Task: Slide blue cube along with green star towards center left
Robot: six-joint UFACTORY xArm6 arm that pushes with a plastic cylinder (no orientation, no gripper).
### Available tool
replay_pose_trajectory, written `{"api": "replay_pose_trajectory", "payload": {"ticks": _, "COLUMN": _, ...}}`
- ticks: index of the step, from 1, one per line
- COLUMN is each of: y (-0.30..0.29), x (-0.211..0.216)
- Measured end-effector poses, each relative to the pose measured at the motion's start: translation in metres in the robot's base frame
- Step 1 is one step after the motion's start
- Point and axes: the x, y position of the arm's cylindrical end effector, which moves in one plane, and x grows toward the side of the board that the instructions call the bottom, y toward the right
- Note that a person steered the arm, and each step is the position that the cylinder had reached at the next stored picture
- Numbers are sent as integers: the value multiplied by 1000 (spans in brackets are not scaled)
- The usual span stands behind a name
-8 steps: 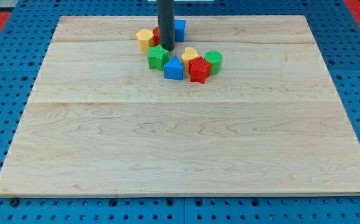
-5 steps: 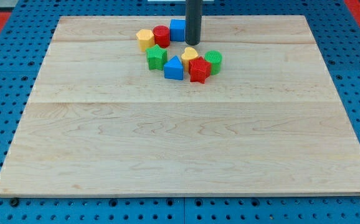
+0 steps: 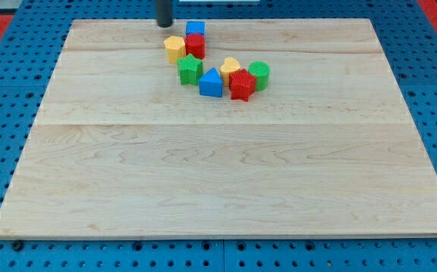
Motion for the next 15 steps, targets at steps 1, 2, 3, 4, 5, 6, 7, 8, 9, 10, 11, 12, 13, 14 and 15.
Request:
{"api": "replay_pose_trajectory", "payload": {"ticks": 1, "y": -17, "x": 0}}
{"api": "replay_pose_trajectory", "payload": {"ticks": 2, "y": 3, "x": 2}}
{"api": "replay_pose_trajectory", "payload": {"ticks": 3, "y": 6, "x": 13}}
{"api": "replay_pose_trajectory", "payload": {"ticks": 4, "y": 7, "x": 26}}
{"api": "replay_pose_trajectory", "payload": {"ticks": 5, "y": 27, "x": 31}}
{"api": "replay_pose_trajectory", "payload": {"ticks": 6, "y": 50, "x": 24}}
{"api": "replay_pose_trajectory", "payload": {"ticks": 7, "y": 78, "x": 11}}
{"api": "replay_pose_trajectory", "payload": {"ticks": 8, "y": 118, "x": 16}}
{"api": "replay_pose_trajectory", "payload": {"ticks": 9, "y": 158, "x": 19}}
{"api": "replay_pose_trajectory", "payload": {"ticks": 10, "y": 167, "x": 22}}
{"api": "replay_pose_trajectory", "payload": {"ticks": 11, "y": 167, "x": 29}}
{"api": "replay_pose_trajectory", "payload": {"ticks": 12, "y": 163, "x": 51}}
{"api": "replay_pose_trajectory", "payload": {"ticks": 13, "y": 162, "x": 55}}
{"api": "replay_pose_trajectory", "payload": {"ticks": 14, "y": 155, "x": 56}}
{"api": "replay_pose_trajectory", "payload": {"ticks": 15, "y": 151, "x": 56}}
